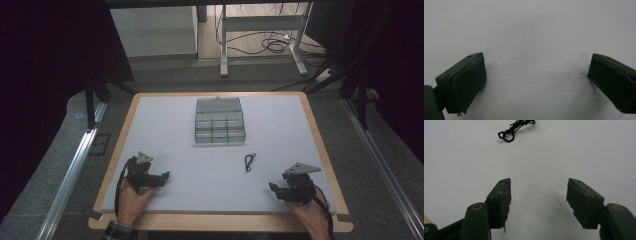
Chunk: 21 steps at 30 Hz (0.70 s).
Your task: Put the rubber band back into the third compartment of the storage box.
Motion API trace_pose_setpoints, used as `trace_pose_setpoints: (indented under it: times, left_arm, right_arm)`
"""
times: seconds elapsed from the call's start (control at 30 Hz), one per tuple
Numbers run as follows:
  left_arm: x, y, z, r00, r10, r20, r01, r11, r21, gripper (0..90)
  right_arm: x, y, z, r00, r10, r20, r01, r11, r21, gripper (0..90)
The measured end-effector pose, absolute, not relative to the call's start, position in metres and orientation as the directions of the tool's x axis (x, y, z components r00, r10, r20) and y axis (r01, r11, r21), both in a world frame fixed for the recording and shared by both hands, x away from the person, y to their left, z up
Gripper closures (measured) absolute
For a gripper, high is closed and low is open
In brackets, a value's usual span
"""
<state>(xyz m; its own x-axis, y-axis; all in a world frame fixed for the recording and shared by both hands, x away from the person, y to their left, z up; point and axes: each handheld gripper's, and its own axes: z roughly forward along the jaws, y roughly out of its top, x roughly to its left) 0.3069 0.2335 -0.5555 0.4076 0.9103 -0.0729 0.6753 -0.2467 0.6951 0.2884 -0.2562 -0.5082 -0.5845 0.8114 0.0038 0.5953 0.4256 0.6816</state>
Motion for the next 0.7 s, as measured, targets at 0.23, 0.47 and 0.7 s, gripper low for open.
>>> trace_pose_setpoints:
  times: [0.23,0.47,0.7]
  left_arm:
    - [0.307,0.234,-0.556,0.408,0.910,-0.073,0.675,-0.247,0.695,1.8]
    - [0.307,0.234,-0.556,0.408,0.910,-0.073,0.675,-0.247,0.695,1.8]
    - [0.307,0.234,-0.556,0.408,0.910,-0.073,0.675,-0.247,0.695,1.8]
  right_arm:
    - [0.293,-0.252,-0.506,-0.592,0.806,0.011,0.611,0.440,0.659,36.0]
    - [0.299,-0.250,-0.505,-0.599,0.801,0.021,0.626,0.451,0.637,35.8]
    - [0.305,-0.246,-0.506,-0.615,0.788,0.006,0.630,0.487,0.605,35.9]
